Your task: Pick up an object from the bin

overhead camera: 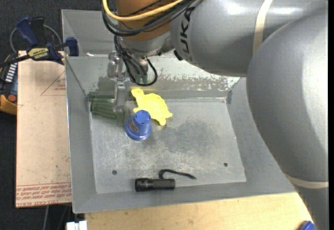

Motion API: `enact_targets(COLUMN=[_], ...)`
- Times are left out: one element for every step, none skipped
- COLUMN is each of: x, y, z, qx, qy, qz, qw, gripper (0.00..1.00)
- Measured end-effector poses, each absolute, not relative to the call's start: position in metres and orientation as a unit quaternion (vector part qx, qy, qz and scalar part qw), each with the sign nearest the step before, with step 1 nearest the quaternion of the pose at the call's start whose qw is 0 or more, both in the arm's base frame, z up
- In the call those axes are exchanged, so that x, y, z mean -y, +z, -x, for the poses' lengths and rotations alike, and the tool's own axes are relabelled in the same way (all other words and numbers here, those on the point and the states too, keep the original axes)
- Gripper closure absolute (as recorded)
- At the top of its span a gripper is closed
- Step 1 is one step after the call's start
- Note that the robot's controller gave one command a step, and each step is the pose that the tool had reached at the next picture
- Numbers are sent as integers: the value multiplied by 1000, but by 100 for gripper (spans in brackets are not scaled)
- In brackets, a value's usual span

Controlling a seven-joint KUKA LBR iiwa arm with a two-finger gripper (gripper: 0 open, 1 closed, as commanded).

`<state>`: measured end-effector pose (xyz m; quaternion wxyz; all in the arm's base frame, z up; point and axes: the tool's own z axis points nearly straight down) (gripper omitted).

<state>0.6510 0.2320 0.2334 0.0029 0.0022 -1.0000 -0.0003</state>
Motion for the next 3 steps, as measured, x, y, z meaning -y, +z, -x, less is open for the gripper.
enact_targets(x=[-230, -193, -190], y=[239, 104, 159], z=[-653, -642, -638], qx=[1000, 1000, 999], qy=[-1, -2, -2], qz=[0, 7, 33], qw=[-1, -1, -2], gripper=[0, 0, 0])
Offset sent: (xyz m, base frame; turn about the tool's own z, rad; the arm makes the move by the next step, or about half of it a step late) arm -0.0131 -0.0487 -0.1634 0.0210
